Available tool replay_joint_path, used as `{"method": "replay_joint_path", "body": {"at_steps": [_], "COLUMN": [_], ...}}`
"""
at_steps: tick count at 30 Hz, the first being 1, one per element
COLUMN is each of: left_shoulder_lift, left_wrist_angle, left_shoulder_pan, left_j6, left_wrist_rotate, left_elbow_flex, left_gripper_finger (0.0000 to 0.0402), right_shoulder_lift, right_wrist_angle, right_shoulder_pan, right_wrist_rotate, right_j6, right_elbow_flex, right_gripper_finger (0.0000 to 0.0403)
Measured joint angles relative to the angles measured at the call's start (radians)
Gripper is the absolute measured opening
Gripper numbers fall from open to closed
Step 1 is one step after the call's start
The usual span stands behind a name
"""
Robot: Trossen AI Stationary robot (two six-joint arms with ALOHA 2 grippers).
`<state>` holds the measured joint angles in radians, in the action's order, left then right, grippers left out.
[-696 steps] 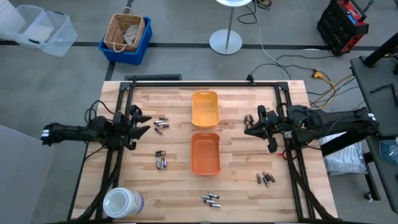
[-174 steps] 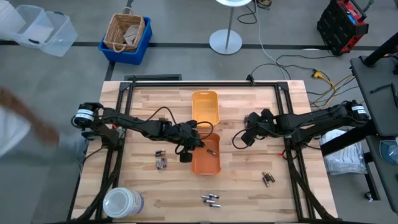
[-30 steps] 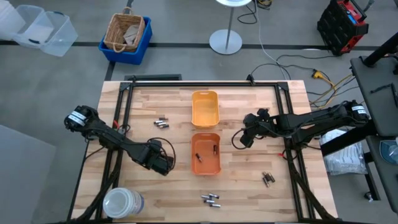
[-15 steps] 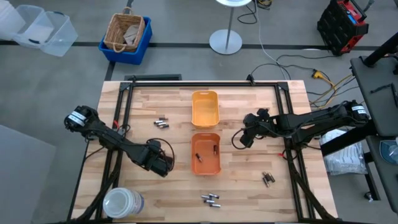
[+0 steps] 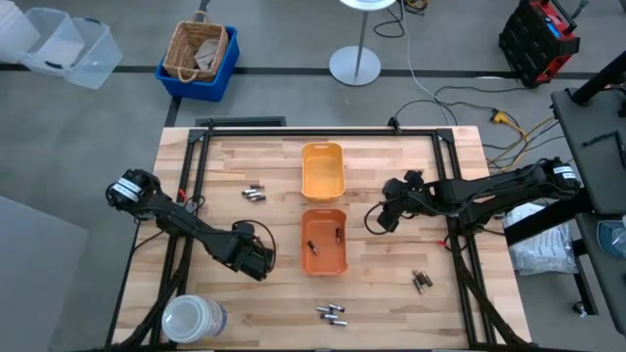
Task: Sort batteries
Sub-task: Put the silver battery into the yellow bin
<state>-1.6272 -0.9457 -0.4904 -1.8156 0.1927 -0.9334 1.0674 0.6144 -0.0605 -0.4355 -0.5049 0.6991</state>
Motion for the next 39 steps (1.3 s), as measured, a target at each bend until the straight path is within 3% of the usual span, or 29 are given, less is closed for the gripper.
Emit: {"method": "replay_joint_path", "body": {"at_steps": [11,39], "left_shoulder_lift": [0.0,-0.002], "left_wrist_angle": [0.002,0.009], "left_shoulder_pan": [-0.004,-0.021], "left_j6": [0.002,-0.009], "left_wrist_rotate": [-0.001,-0.001], "left_elbow_flex": [0.0,0.011], "left_gripper_finger": [0.0137,0.0137], "right_shoulder_lift": [0.0,0.0], "right_wrist_angle": [0.0,-0.001], "right_shoulder_pan": [0.0,0.0], "right_wrist_rotate": [0.0,0.0], "right_j6": [0.0,0.0], "right_elbow_flex": [0.0,0.0], "right_gripper_finger": [0.016,0.017]}}
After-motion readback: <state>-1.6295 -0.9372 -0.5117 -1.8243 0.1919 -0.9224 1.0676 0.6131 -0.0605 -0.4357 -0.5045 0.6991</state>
